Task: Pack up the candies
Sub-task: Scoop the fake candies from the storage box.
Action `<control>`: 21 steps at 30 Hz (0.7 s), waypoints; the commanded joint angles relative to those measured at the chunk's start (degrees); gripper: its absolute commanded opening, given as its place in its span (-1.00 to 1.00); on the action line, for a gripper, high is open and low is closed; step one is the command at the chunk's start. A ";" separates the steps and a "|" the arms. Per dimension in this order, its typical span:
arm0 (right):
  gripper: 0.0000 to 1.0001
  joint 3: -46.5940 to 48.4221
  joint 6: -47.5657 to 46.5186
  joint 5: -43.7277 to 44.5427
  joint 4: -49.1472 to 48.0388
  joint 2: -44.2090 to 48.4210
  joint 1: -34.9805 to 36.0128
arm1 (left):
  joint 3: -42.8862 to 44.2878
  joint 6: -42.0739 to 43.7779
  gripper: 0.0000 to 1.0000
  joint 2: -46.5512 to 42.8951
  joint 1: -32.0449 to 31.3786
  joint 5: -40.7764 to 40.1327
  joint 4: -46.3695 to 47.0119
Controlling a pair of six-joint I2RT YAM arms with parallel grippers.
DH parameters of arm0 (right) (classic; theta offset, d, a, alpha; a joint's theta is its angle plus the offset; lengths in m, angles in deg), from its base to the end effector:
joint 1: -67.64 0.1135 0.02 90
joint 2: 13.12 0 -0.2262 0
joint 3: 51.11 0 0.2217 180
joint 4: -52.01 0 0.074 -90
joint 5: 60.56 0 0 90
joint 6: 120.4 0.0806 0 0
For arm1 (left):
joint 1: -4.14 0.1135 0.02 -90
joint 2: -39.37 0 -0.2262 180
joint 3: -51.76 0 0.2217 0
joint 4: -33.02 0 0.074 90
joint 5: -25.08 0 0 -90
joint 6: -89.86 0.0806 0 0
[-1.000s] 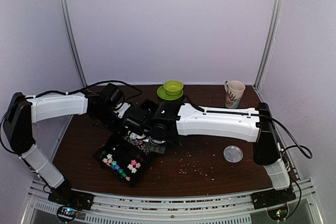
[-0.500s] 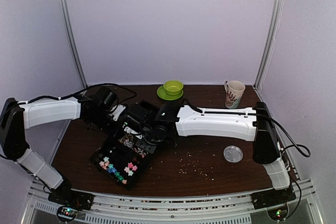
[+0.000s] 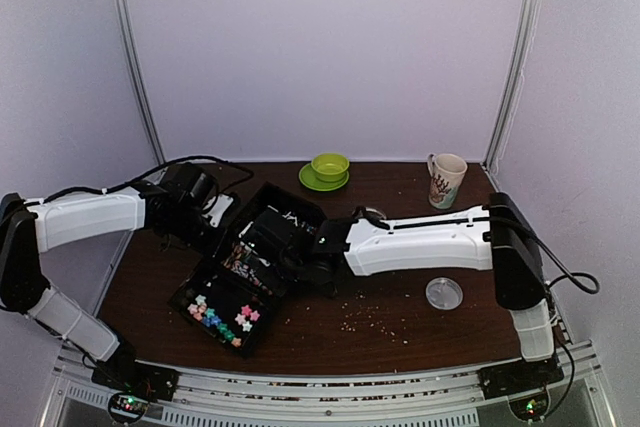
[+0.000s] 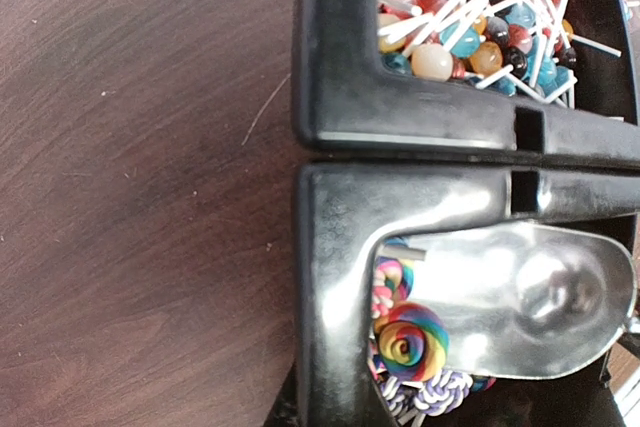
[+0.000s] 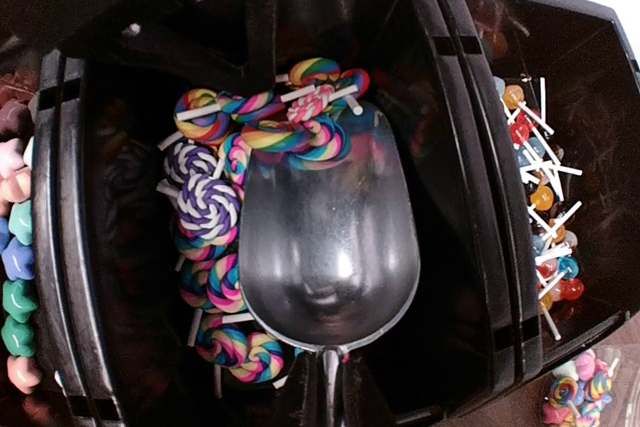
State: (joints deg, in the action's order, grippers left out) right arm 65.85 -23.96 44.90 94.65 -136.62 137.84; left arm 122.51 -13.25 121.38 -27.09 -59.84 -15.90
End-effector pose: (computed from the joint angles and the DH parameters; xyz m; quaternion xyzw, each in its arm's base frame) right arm 0.1775 0.4295 0.1621 -0.4507 0.8134 0.1154 0.3493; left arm 0.2380 -0.1527 0.1604 0.1633 0.9515 -0.1367 0.2219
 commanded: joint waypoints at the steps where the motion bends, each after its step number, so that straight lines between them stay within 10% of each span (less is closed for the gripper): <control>1: -1.00 -11.70 0.79 -2.35 -15.99 -0.74 -1.88 | 4.46 -1.14 -1.00 -5.43 -2.68 15.92 14.62; 21: -1.00 -19.82 2.87 -1.91 -21.43 1.88 -1.88 | 6.96 -3.95 -1.00 0.15 2.39 8.45 7.64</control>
State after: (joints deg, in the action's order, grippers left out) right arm 49.08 -22.54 43.66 69.32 -133.85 136.87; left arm 124.17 -14.56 123.57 -24.55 -60.34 -17.16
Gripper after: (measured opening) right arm 0.075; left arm 0.072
